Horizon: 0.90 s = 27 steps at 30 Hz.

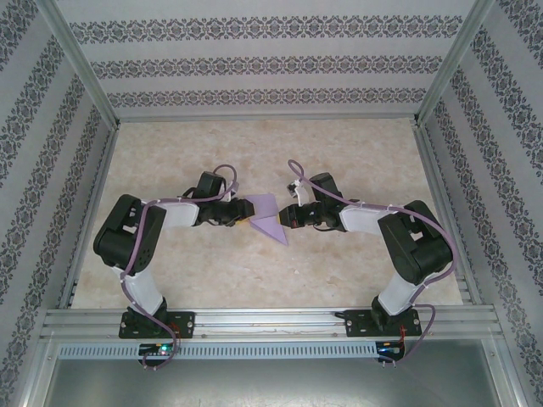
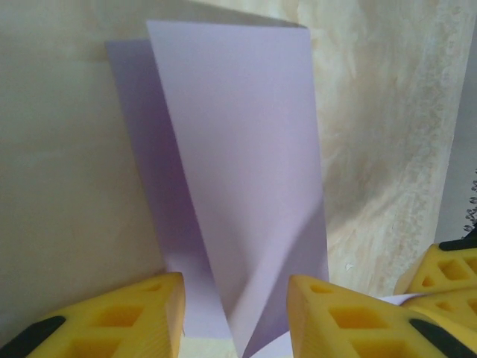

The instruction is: Fold a paper plane with a square sheet of paper (fold left side to right side)

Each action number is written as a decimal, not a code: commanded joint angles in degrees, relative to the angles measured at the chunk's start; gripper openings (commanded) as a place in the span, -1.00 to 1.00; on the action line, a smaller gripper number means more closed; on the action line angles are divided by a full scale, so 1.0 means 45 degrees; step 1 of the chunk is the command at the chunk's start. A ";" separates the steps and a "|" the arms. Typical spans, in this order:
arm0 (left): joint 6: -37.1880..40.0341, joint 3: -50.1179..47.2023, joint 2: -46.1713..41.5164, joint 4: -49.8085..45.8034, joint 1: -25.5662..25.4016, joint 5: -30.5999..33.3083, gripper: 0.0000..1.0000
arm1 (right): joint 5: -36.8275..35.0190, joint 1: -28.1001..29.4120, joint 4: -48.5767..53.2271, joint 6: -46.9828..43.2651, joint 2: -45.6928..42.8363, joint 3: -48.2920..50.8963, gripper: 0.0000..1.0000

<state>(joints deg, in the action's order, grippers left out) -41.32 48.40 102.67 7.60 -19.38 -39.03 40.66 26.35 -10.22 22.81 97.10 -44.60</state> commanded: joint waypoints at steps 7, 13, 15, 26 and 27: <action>0.0001 0.0686 0.0715 0.0695 0.0150 0.0040 -0.67 | 0.0303 -0.0106 -0.0444 0.0179 -0.0326 0.0272 -1.00; 0.0007 0.0504 0.0264 0.0737 0.0139 0.0236 -0.96 | -0.0608 -0.0163 0.0163 0.0135 -0.0921 0.0399 -0.51; -0.0221 0.0372 0.0071 0.0974 0.0119 0.0114 -0.97 | -0.1177 -0.0155 0.0692 0.0069 -0.1382 0.0363 -0.43; -0.1032 0.0084 -0.0896 0.0833 -0.0087 -0.0240 -0.97 | -0.8568 0.2753 0.6289 -0.1094 -0.3517 -0.1282 -0.15; -0.1071 0.0106 -0.0912 0.0784 -0.0099 -0.0267 -0.97 | -0.9043 0.3164 0.6363 -0.1067 -0.3432 -0.1362 -0.13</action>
<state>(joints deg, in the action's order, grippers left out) -44.60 49.47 100.18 9.91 -19.44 -39.05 12.49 36.64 10.63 19.86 81.82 -49.04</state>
